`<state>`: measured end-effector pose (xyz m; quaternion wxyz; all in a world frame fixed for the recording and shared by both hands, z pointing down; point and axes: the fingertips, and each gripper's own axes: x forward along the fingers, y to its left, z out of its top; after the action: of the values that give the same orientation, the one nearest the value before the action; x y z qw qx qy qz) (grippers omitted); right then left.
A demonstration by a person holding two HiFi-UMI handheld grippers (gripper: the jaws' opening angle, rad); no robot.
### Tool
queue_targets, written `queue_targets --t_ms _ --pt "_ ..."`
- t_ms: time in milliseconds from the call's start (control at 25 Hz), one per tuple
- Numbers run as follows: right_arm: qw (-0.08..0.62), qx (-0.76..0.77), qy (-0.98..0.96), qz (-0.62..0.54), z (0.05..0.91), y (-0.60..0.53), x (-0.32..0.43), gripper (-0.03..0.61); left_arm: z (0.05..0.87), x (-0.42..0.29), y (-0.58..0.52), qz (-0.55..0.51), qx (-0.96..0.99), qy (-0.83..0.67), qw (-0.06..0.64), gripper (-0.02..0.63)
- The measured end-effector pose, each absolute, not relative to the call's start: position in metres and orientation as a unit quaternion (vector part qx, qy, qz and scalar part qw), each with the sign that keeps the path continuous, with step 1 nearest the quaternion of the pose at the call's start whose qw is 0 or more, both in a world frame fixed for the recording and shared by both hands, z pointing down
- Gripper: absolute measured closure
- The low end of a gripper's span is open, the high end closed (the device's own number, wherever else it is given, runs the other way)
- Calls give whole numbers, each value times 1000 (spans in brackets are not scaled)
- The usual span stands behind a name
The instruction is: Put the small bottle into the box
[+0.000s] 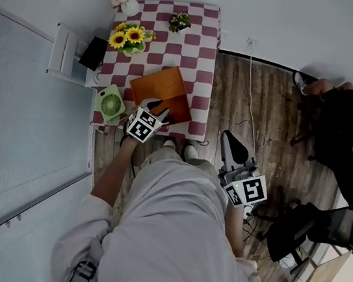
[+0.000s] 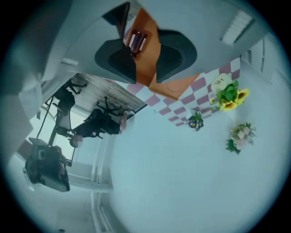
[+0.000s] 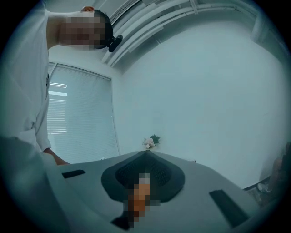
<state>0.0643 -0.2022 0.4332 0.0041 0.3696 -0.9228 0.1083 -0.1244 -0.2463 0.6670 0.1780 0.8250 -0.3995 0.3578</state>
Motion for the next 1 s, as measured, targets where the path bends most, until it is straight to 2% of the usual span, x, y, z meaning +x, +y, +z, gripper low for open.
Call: queue_targets --t_ms 400,640,760,880,1000 --pt "-2 274 -957 92 414 -211 31 575 533 -135 -219 249 812 -523 74 609" --pt "-6 218 -973 74 393 -200 7 575 472 -127 -188 169 806 -566 40 615" --pt "-11 194 -980 52 383 -195 -3 575 428 -115 -168 112 805 -583 -4 615" --pt "-19 163 -986 27 377 -184 -15 575 397 -104 -146 110 795 -593 -63 615" --pt "-21 127 -992 -2 375 -168 -23 576 381 -99 -124 110 778 -613 -77 615"
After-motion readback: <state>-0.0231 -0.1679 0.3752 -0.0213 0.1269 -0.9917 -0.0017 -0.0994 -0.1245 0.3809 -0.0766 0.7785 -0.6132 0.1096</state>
